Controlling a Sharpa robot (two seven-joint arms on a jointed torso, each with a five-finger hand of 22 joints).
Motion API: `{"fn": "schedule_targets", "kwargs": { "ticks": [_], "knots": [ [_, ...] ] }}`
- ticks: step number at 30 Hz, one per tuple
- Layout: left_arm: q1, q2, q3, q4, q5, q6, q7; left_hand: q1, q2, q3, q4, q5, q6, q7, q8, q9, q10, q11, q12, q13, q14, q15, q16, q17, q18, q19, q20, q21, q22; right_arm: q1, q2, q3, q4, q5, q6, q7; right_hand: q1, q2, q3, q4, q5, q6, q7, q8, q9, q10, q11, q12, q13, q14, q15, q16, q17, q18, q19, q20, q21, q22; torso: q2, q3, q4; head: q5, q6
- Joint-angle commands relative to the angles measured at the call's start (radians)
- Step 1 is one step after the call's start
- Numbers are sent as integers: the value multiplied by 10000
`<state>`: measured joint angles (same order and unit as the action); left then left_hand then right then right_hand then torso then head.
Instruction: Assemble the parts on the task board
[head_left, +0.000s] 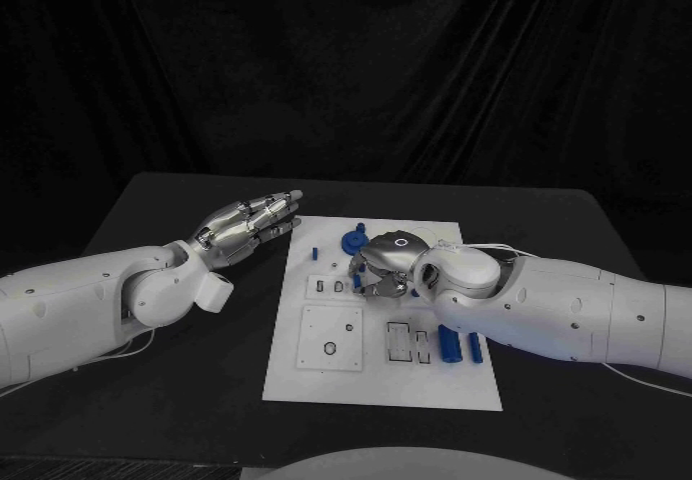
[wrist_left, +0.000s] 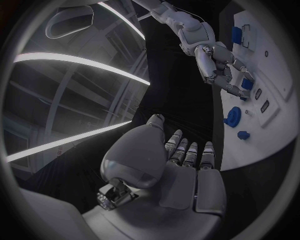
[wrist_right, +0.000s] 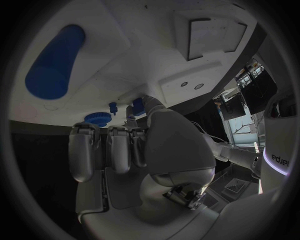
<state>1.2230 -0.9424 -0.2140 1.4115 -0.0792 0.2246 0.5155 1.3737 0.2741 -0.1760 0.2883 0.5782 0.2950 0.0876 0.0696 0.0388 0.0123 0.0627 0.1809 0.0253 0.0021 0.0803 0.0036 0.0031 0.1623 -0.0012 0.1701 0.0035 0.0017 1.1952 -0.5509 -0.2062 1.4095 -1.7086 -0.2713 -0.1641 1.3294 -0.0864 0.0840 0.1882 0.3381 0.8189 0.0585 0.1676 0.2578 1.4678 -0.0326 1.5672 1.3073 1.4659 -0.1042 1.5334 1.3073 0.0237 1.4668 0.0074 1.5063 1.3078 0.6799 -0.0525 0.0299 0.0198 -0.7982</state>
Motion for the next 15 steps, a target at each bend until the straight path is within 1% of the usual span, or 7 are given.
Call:
{"fn": "schedule_targets", "kwargs": {
  "ticks": [1, 6, 8, 9, 11, 13, 15],
  "knots": [
    [-18, 21, 9, 5, 8, 154, 63, 56, 29, 58, -16, 16, -12, 86, 60, 11, 2, 56, 45, 12, 16, 67, 68, 8, -18, 12, 73, -34, -17, -51, -4, -15, -5, -67, 215, -127, -162, -24, -24, -71, -276, -267, -21, -112, -77, 1030, -22, 35, 2635, 848, 34, -57, 1563, -47, 691, 55, -46, 2378, 3, 0, 0, 5, -4],
    [-21, 19, 9, 6, 8, 121, 73, 56, 29, 58, -16, 16, -12, 86, 60, 11, 2, 56, 45, 12, 16, 67, 68, 8, -18, 12, 73, -34, -17, -51, -52, -15, 17, -67, 117, -66, -329, -61, -125, -58, -927, -620, -63, -211, -218, 1030, -60, 35, 2635, 842, 12, -69, 1529, -45, 689, 34, -55, 2376, 3, 0, 0, 5, -4],
    [-22, 13, 9, 23, 8, 33, 120, 52, 32, 61, -15, 5, -5, 96, 64, 11, 2, 65, 56, 13, 14, 70, 66, 7, -16, 16, 77, -31, -13, -50, -110, -15, 52, -67, -22, -9, -447, -128, -194, 27, -1355, -829, -93, -273, -322, 1030, -86, 35, 2635, 832, 4, -90, 1480, -37, 674, 30, -86, 2366, 4, 0, -1, 7, 9],
    [-22, 6, 9, 34, 8, -24, 154, 55, 24, 60, -19, 7, 8, 99, 69, 13, 2, 68, 60, 14, 14, 66, 66, 7, -14, 19, 78, -28, -11, -47, -155, -15, 83, -67, -143, 38, -638, -262, -294, 204, -1918, -1013, -125, -337, -409, 1030, -123, 35, 2635, 823, 7, -109, 1437, -32, 663, 26, -109, 2358, 3, 0, 2, 17, 18],
    [-22, -10, 9, 55, 8, -143, 219, 128, -88, 53, -85, 19, 59, 119, 102, 19, 13, 85, 115, 21, 16, 36, 74, 10, 25, 35, 97, -14, 2, -33, -256, -14, 162, -67, -440, 164, -679, -348, -303, 319, -2130, -1046, -131, -328, -449, 1030, -126, 35, 2635, 823, 3, -111, 1433, -32, 663, 26, -111, 2357, 3, -1, 0, 35, 21],
    [-22, -27, 9, 75, 8, -286, 304, 231, -206, 56, -174, 13, 90, 123, 126, 22, 27, 86, 172, 28, 20, 29, 86, 13, 67, 52, 133, 0, 14, 12, -377, -14, 270, -67, -801, 329, -867, -934, -430, 1009, -2814, -1116, -147, -286, -563, 1030, -143, 35, 2635, 826, -6, -107, 1442, -35, 671, 16, -100, 2363, 5, 0, 0, 41, 29],
    [-22, -50, 10, 100, 7, -428, 399, 351, -296, 85, -283, 19, 121, 127, 149, 25, 39, 90, 230, 35, 31, 29, 117, 23, 108, 75, 179, 18, 30, 96, -518, -14, 411, -67, -1159, 505, -987, -1116, -557, 1072, -2861, -1112, -151, -264, -589, 1030, -151, 35, 2635, 826, -12, -105, 1447, -36, 672, 8, -98, 2364, 3, 0, 0, 42, 38]
  ]
}}
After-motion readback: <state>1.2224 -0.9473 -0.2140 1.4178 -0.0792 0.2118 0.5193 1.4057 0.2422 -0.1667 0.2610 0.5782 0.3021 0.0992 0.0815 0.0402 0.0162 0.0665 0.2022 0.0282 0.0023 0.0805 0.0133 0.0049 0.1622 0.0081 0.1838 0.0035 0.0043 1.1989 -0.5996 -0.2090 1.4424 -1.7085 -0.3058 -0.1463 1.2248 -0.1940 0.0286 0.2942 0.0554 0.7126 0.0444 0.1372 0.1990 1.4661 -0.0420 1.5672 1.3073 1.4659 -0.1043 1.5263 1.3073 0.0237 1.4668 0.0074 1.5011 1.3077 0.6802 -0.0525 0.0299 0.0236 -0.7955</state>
